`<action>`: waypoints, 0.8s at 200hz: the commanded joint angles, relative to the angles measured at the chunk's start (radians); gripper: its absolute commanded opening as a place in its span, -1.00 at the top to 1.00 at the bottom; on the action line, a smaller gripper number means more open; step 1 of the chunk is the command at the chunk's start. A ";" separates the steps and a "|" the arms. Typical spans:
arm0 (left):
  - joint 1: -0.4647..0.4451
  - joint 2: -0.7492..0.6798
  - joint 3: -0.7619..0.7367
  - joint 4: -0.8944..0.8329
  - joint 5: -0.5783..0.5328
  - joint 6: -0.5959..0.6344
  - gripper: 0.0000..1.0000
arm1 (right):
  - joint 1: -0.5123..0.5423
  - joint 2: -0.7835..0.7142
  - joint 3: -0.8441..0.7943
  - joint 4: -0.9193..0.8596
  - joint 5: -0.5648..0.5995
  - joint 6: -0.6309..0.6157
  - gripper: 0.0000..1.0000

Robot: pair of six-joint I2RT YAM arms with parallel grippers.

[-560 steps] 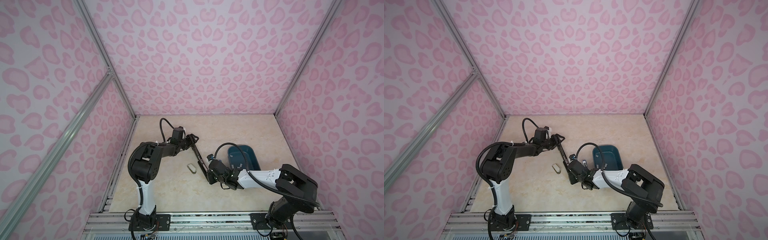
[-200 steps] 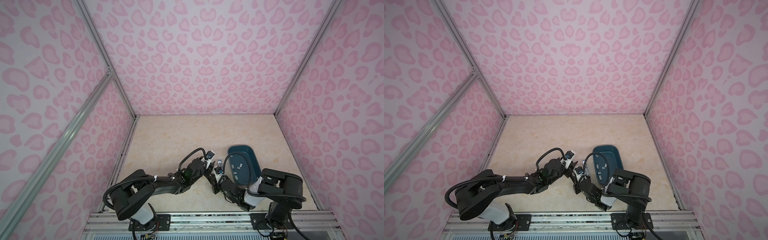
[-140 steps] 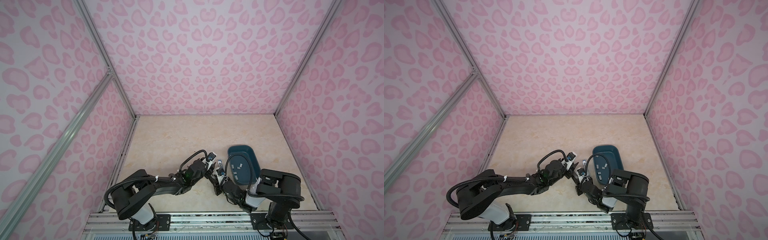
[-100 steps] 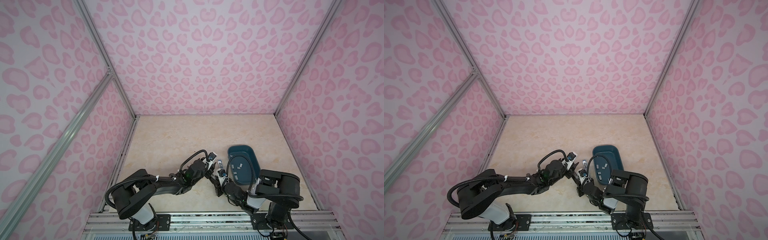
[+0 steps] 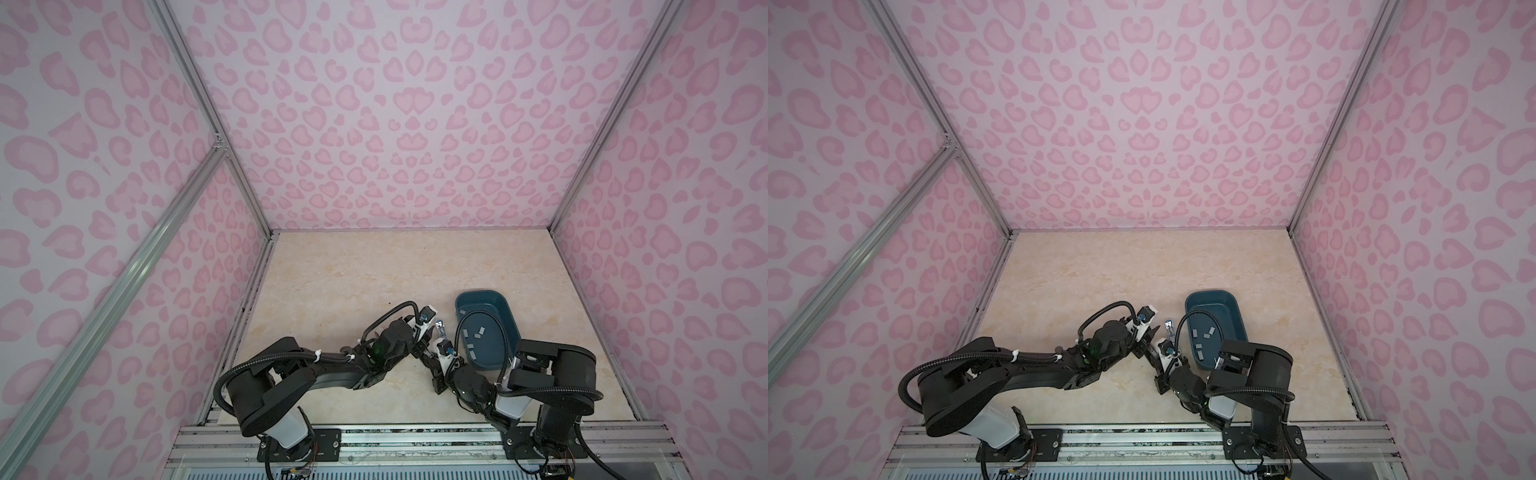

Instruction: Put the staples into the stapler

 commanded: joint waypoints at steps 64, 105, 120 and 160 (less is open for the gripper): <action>-0.025 0.073 0.013 -0.055 0.108 -0.019 -0.36 | 0.002 0.068 -0.014 0.130 -0.002 0.013 0.80; -0.026 0.037 0.001 -0.061 0.101 -0.004 -0.72 | 0.000 0.067 -0.027 0.149 0.008 0.015 0.73; -0.026 0.026 0.014 -0.082 0.116 0.008 -0.77 | 0.001 0.068 -0.027 0.152 0.009 0.012 0.71; -0.026 0.019 0.035 -0.109 0.216 0.027 -0.91 | 0.000 0.072 -0.027 0.159 0.010 0.014 0.57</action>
